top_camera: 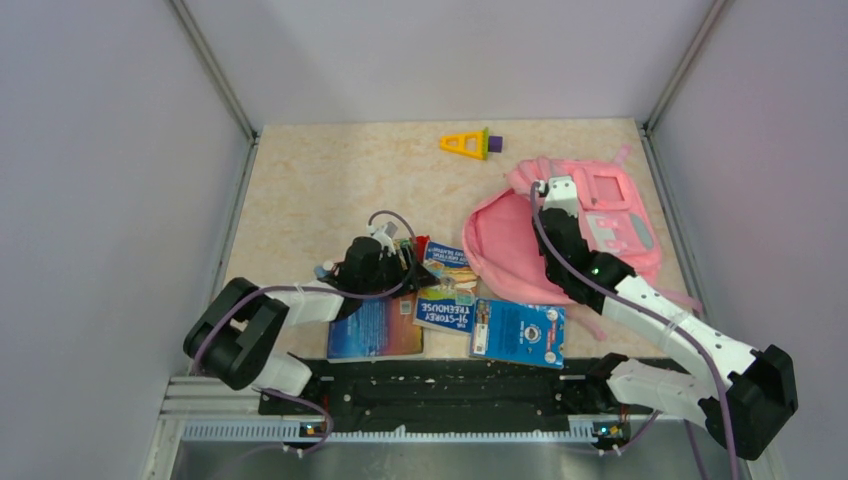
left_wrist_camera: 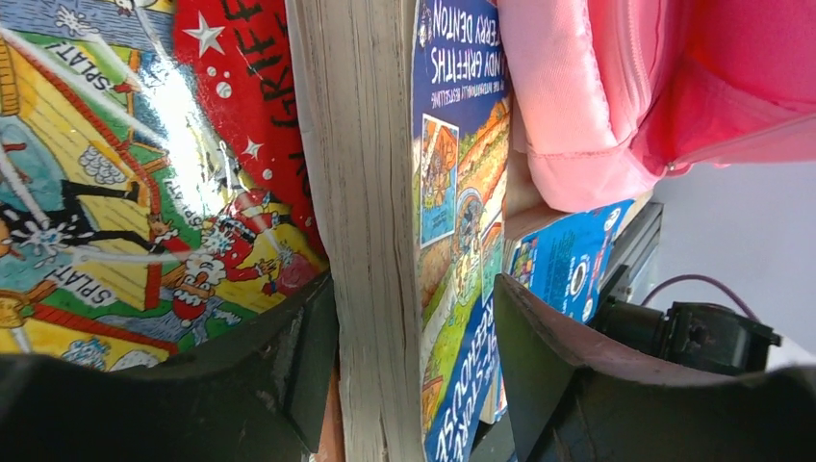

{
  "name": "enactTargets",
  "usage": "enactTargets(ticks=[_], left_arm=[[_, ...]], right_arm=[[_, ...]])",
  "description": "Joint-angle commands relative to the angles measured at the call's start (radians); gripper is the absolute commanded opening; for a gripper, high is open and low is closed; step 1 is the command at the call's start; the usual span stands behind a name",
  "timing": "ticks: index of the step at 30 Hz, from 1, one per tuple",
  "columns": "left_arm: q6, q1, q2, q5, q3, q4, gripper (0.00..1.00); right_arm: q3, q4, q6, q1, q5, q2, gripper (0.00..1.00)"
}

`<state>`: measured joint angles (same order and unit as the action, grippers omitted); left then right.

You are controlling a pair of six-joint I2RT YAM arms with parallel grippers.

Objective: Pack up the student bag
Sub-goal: Pick up the book from the center of the board.

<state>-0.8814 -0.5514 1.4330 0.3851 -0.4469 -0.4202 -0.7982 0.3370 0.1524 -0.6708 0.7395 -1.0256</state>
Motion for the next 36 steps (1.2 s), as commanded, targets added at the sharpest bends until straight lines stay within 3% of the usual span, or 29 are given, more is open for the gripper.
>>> enactTargets(ticks=[1, 6, 11, 20, 25, 32, 36], left_arm=[[-0.053, -0.017, 0.025, 0.044, 0.005, -0.124, 0.59], [-0.066, -0.018, -0.031, 0.023, 0.014, -0.132, 0.26], [-0.052, -0.018, -0.157, -0.002, 0.018, -0.089, 0.0], [0.116, -0.016, -0.448, -0.031, -0.119, 0.233, 0.0], [0.166, -0.016, -0.551, -0.057, -0.188, 0.31, 0.0], [0.202, -0.015, -0.554, -0.018, -0.268, 0.354, 0.0], [0.197, -0.016, -0.455, 0.052, -0.316, 0.322, 0.0]], right_arm=[[-0.018, -0.101, 0.038, 0.007, -0.007, 0.011, 0.0], [-0.016, -0.102, 0.037, 0.008, 0.0, 0.013, 0.0], [-0.016, -0.103, 0.038, 0.007, 0.004, 0.017, 0.0], [-0.012, -0.115, 0.034, 0.007, -0.013, 0.08, 0.0], [-0.014, -0.115, 0.03, 0.007, -0.025, 0.096, 0.0], [-0.015, -0.121, 0.027, 0.007, -0.057, 0.12, 0.0], [-0.002, -0.147, 0.011, 0.007, -0.105, 0.153, 0.0]])
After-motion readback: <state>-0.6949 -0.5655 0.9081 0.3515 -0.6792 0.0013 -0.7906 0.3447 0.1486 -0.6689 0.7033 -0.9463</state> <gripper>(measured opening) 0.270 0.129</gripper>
